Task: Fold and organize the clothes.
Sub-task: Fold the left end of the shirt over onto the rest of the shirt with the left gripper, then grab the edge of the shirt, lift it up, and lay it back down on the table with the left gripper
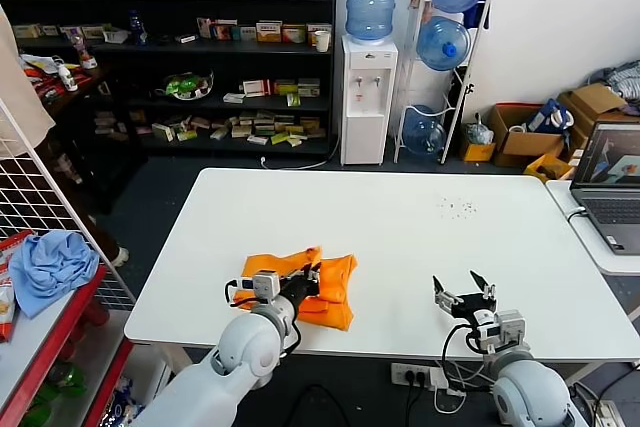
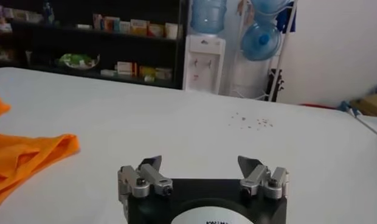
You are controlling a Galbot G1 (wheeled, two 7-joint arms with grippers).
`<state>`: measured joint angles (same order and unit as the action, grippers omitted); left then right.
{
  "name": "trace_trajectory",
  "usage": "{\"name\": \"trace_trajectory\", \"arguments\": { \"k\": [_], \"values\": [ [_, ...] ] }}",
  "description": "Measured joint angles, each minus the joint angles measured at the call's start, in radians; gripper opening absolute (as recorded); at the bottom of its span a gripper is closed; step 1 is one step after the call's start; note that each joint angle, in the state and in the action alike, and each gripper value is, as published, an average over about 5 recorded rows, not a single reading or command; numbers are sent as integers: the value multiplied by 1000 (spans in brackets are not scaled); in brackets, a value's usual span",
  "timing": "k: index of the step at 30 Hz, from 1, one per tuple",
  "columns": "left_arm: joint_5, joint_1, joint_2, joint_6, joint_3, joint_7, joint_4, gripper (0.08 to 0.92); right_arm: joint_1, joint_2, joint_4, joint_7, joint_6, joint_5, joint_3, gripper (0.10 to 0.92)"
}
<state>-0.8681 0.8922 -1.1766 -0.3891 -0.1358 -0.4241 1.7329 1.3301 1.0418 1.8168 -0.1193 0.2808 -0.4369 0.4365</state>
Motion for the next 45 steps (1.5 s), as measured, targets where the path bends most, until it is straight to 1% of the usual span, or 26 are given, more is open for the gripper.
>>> {"name": "trace_trajectory", "arguments": {
  "k": [6, 11, 16, 19, 25, 30, 36, 45],
  "values": [
    [-10, 3, -28, 29, -3, 14, 0, 458, -3, 5, -5, 0, 1, 2, -1, 823],
    [-21, 15, -23, 52, 13, 29, 25, 606, -7, 2, -6, 0, 2, 3, -2, 823],
    [-12, 35, 34, 56, 42, 61, 62, 750, -12, 0, -11, 6, 0, 6, -1, 823],
    [-3, 51, 87, 51, 64, 92, 76, 806, -14, 0, -16, 13, -4, 10, -1, 823],
    [5, 77, 192, 15, 123, 169, 78, 822, -7, -6, -25, 25, -12, 16, 1, 823],
    [-1, 77, 250, -28, 173, 233, 48, 823, 3, -15, -28, 34, -17, 17, 8, 823],
    [-8, 63, 278, -79, 207, 307, -15, 823, 7, -22, -32, 40, -19, 11, 15, 823],
    [1, 35, 288, -124, 222, 381, -122, 823, 9, -33, -36, 45, -20, -4, 23, 823]
  ]
}}
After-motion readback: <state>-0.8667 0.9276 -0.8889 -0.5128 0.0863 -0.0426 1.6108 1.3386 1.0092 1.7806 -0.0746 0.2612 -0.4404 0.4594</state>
